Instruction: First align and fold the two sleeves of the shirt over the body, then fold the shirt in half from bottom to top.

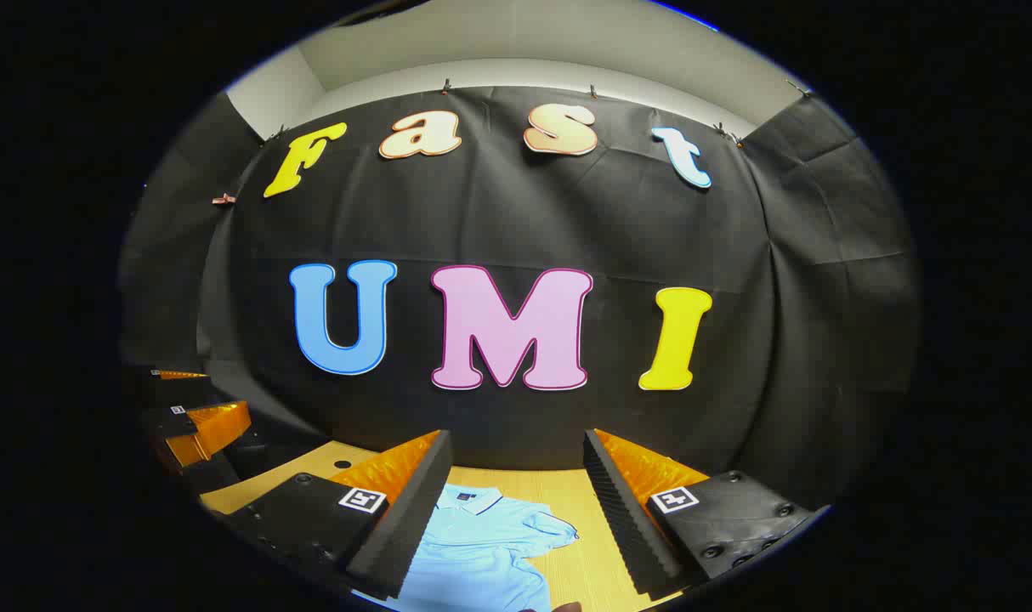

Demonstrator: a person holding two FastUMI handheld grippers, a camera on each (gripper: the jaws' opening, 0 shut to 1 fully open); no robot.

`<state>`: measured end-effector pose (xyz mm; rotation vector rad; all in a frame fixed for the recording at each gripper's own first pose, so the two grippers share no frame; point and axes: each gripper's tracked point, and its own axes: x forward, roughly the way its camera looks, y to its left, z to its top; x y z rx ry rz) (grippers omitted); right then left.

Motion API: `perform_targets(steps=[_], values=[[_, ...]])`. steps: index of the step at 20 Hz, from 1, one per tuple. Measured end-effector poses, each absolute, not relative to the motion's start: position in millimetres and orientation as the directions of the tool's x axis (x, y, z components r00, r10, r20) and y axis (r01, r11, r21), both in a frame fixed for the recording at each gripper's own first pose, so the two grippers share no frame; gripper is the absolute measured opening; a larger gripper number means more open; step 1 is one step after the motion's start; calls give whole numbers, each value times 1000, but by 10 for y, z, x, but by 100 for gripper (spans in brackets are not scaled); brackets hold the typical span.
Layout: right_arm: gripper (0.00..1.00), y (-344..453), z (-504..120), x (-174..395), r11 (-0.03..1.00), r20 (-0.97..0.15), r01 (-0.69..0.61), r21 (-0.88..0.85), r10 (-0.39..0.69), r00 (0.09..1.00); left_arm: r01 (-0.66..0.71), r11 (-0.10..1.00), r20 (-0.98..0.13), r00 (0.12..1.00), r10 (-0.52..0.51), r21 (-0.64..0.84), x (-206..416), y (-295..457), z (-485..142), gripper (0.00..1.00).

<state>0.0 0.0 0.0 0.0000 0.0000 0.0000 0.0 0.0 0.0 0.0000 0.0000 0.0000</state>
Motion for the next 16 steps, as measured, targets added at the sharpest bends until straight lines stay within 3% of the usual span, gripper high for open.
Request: perform_targets(steps=[16], values=[[97,38,-131,66,1000,-52,-10,-4,9,999,13,1000,-18,1000,-13,-15,34,-18,-110,99]])
